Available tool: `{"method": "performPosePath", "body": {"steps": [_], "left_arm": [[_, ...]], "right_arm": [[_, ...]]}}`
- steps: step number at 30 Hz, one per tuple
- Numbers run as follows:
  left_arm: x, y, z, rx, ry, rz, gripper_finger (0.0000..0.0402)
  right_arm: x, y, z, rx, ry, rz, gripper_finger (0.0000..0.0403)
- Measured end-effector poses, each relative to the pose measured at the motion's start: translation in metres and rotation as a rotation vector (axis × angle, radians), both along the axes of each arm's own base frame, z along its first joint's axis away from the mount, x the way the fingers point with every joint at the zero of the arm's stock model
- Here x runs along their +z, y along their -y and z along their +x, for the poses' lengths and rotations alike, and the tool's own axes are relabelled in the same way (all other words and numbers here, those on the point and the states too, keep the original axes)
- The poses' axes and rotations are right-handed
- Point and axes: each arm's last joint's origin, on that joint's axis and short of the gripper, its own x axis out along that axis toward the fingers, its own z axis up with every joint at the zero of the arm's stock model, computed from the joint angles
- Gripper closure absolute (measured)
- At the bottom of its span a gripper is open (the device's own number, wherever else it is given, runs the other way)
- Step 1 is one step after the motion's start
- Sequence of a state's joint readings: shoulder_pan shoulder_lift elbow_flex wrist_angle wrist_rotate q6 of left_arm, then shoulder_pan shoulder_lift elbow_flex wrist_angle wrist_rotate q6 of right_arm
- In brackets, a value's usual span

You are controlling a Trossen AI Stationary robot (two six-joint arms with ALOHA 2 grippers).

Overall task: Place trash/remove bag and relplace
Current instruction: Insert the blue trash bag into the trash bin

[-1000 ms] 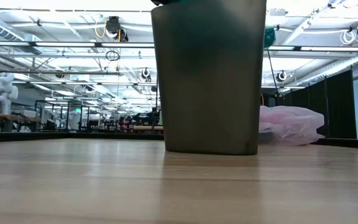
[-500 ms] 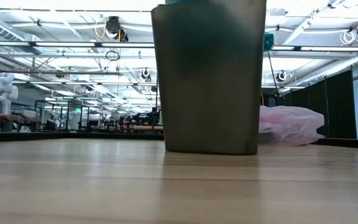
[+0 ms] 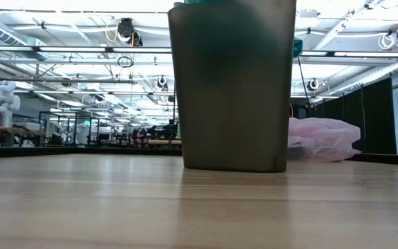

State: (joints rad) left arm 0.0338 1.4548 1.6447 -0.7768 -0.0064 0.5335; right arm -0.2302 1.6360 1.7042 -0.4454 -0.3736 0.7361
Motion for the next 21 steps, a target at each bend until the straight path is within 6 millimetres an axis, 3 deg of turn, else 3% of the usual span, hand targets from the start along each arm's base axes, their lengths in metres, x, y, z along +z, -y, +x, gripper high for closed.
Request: {"method": "performPosePath", "body": {"steps": [6,11,17,21], "left_arm": [[-0.009,0.000,0.009,0.030,-0.038,0.115,0.0260],[-0.015,0.002,0.015,0.016,-0.063,0.141,0.0230],[-0.024,-0.001,0.022,0.068,-0.112,0.214,0.0237],[-0.025,0.001,0.024,0.068,-0.115,0.227,0.0292]], "right_arm": [[0.000,0.000,0.000,0.005,0.002,0.004,0.0403],[0.001,0.001,0.000,0.016,0.010,0.016,0.0403],[0.000,0.002,0.000,0.012,0.003,0.017,0.0403],[-0.001,0.002,0.000,0.026,-0.002,0.022,0.0403]]}}
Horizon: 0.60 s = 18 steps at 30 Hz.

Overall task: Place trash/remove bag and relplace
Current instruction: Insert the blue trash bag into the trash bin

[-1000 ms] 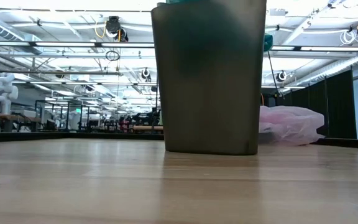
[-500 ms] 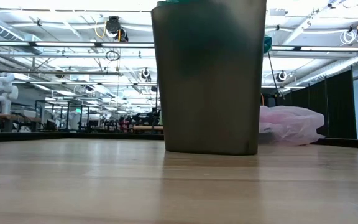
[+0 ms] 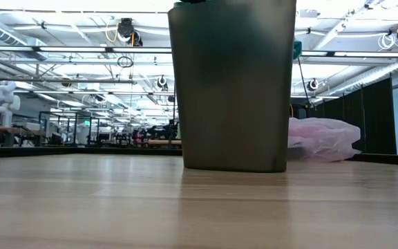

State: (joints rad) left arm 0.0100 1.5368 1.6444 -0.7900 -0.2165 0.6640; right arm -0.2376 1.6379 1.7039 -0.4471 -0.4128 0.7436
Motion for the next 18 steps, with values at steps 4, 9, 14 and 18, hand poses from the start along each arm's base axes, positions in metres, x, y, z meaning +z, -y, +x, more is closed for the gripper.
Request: {"method": "performPosePath", "body": {"steps": [4,9,14,18], "left_arm": [[0.002,0.005,-0.002,-0.007,0.007,-0.001,0.0384],[0.009,0.014,-0.010,0.025,0.043,-0.077,0.0398],[0.032,0.022,-0.021,0.103,0.140,-0.230,0.0400],[0.051,0.031,-0.028,0.119,0.193,-0.304,0.0400]], "right_arm": [[0.000,0.000,0.000,0.023,0.006,-0.014,0.0403],[0.000,0.001,0.000,0.037,0.018,-0.065,0.0403],[0.003,-0.001,-0.004,0.084,0.038,-0.136,0.0391],[0.009,-0.002,-0.012,0.106,0.052,-0.196,0.0358]]}}
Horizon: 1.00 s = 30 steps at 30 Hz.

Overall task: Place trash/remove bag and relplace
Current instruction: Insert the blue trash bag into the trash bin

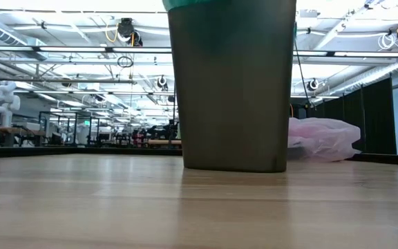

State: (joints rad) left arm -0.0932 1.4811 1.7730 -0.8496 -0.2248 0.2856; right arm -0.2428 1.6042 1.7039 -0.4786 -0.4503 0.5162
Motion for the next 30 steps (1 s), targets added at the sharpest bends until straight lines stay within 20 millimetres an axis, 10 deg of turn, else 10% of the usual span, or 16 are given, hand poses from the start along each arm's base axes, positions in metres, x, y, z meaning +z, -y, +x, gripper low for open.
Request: {"method": "performPosePath", "body": {"steps": [15,30], "left_arm": [[0.017,0.011,-0.017,-0.049,-0.038,0.012,0.0401],[0.030,-0.001,-0.012,0.044,0.093,0.031,0.0401]], "right_arm": [[0.041,-0.014,-0.053,0.046,0.105,-0.158,0.0194],[0.019,-0.074,-0.071,0.058,-0.209,-0.320,0.0261]]}}
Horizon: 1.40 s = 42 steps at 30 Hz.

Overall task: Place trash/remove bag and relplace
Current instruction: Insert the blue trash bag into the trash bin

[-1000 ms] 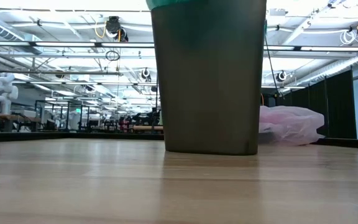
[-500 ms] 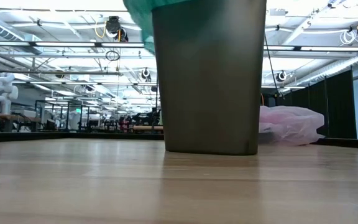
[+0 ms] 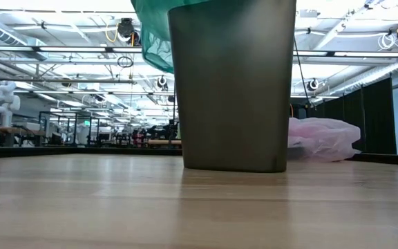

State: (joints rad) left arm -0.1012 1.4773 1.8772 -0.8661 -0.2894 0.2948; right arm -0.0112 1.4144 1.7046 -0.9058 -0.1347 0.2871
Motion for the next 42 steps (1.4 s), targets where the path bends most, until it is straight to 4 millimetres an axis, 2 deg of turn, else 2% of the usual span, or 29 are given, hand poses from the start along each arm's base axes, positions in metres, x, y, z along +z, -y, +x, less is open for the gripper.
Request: {"method": "performPosePath", "body": {"steps": [4,6,11,16,20,25,27,33,36,42], "left_arm": [[0.014,-0.011,-0.004,0.041,0.069,0.000,0.0401],[0.024,-0.017,-0.007,0.060,0.106,0.002,0.0401],[0.044,-0.027,-0.014,0.095,0.216,-0.003,0.0402],[0.052,-0.029,-0.012,0.097,0.303,-0.015,0.0402],[0.051,-0.027,0.004,0.079,0.354,-0.059,0.0402],[0.037,-0.027,0.035,0.090,0.370,-0.177,0.0402],[0.034,-0.027,0.041,0.099,0.379,-0.204,0.0402],[0.042,-0.027,0.043,0.103,0.478,-0.237,0.0402],[0.042,-0.027,0.043,0.109,0.482,-0.261,0.0402],[0.039,-0.027,0.044,0.134,0.484,-0.281,0.0402]], "right_arm": [[-0.015,-0.011,0.017,-0.062,-0.062,-0.044,0.0362],[-0.022,-0.015,0.024,-0.100,-0.093,-0.078,0.0390],[-0.034,-0.017,0.028,-0.216,-0.179,-0.149,0.0401],[-0.044,-0.010,0.007,-0.378,-0.375,-0.250,0.0403],[-0.042,-0.008,-0.010,-0.423,-0.439,-0.288,0.0403],[-0.042,-0.008,-0.010,-0.420,-0.444,-0.288,0.0403],[-0.045,-0.009,-0.006,-0.428,-0.413,-0.271,0.0403],[-0.086,-0.018,0.010,-0.391,-0.408,-0.232,0.0403],[-0.099,-0.021,0.007,-0.395,-0.463,-0.226,0.0403],[-0.073,-0.030,-0.019,-0.364,-0.402,-0.190,0.0402]]}}
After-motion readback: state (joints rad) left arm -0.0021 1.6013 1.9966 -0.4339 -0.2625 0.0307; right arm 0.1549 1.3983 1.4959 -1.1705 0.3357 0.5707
